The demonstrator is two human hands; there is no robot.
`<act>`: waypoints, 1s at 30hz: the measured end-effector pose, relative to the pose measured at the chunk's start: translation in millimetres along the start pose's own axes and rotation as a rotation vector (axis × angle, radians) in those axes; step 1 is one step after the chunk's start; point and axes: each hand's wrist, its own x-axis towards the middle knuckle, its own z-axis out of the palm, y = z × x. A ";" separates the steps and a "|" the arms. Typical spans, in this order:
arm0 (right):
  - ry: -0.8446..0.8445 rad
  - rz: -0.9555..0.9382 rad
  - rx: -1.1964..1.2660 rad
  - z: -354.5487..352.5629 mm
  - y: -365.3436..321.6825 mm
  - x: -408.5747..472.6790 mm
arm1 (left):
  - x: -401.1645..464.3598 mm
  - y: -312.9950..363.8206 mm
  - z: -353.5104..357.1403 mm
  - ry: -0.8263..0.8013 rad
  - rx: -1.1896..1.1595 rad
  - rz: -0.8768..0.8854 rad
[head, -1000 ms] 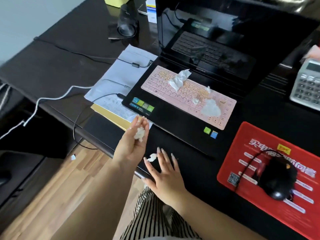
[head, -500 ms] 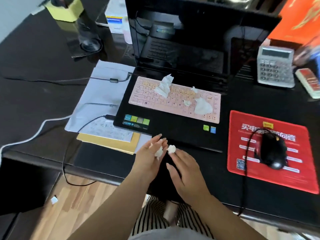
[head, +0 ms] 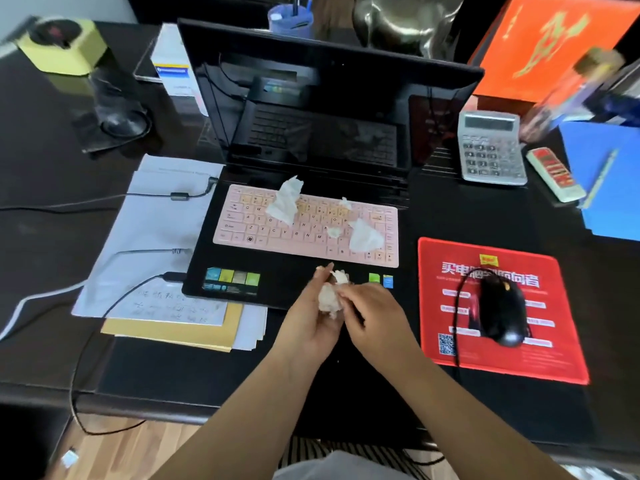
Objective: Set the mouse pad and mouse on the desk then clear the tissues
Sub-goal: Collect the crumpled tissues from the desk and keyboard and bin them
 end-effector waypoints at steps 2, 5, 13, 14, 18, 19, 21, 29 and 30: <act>0.018 0.016 0.010 1.2 7.9 6.2 | 2.7 1.2 6.0 -0.038 0.008 0.018; 0.050 -0.054 -0.019 4.3 15.6 12.0 | 9.4 3.7 12.4 -0.005 0.033 0.060; -0.108 -0.091 -0.028 10.7 17.7 22.9 | 24.7 5.9 14.4 -0.049 -0.169 -0.007; -0.181 -0.089 0.020 9.2 16.1 24.5 | 25.6 6.5 14.8 -0.030 -0.187 -0.007; -0.425 -0.002 0.266 5.3 6.4 35.6 | 34.8 19.8 25.3 0.123 -0.199 0.017; -0.375 -0.003 0.289 6.3 7.5 40.2 | 38.8 24.9 28.6 0.136 -0.208 0.035; -0.192 0.000 0.222 12.1 24.6 51.3 | 47.1 35.8 34.7 0.115 -0.345 0.072; -0.139 -0.051 -0.324 25.2 91.5 71.2 | 58.2 45.5 41.3 0.156 -0.330 0.172; -0.126 -0.078 -0.302 23.7 91.2 69.7 | 58.1 44.1 41.6 0.153 -0.331 0.168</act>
